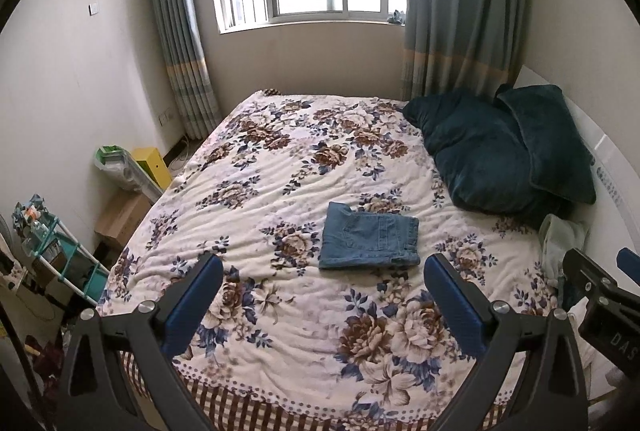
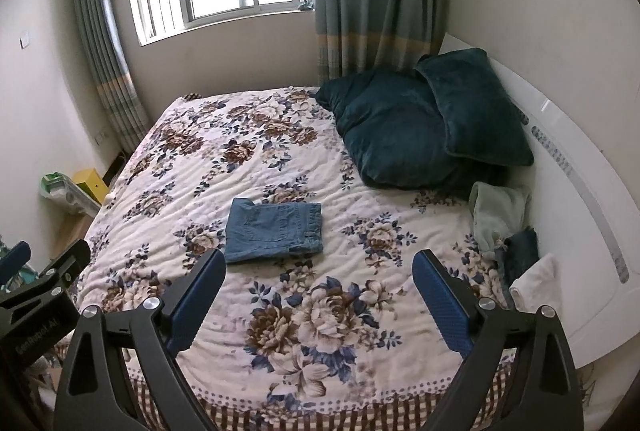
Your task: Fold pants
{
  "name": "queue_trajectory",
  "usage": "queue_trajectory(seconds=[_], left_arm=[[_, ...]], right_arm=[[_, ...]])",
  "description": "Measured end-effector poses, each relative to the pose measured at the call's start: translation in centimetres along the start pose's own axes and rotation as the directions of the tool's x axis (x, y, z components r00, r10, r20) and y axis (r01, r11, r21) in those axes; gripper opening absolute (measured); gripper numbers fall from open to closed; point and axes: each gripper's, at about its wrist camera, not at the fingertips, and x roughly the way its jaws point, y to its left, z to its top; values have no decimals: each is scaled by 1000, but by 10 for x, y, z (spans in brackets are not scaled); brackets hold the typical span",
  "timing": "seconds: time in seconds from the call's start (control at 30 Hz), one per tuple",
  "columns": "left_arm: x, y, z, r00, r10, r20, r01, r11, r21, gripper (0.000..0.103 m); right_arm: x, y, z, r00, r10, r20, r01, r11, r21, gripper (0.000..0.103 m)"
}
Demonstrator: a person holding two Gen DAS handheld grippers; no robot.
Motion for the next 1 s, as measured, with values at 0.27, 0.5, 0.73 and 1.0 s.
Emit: queue_trajectory(seconds=[0.27, 0.5, 0.73, 1.0], left_arm=[[-1, 0, 1, 1000, -14, 18, 14, 1000, 7, 103], [-3, 0, 0, 1000, -11, 23, 11, 1000, 9, 103], [-10, 4, 2, 999, -18, 34, 17, 1000, 15, 103], [-13, 2, 1, 999, -11, 39, 10, 1000, 26, 103]], right_arm=[[-6, 3, -7, 1000, 1, 8, -1, 1000, 4, 97], [-6, 3, -8, 1000, 2, 7, -2, 1000, 4, 97], [-6, 3, -8, 1000, 4, 7, -4, 1000, 4, 97], [-8, 4, -11, 1000, 0, 11, 0, 1000, 3, 97]])
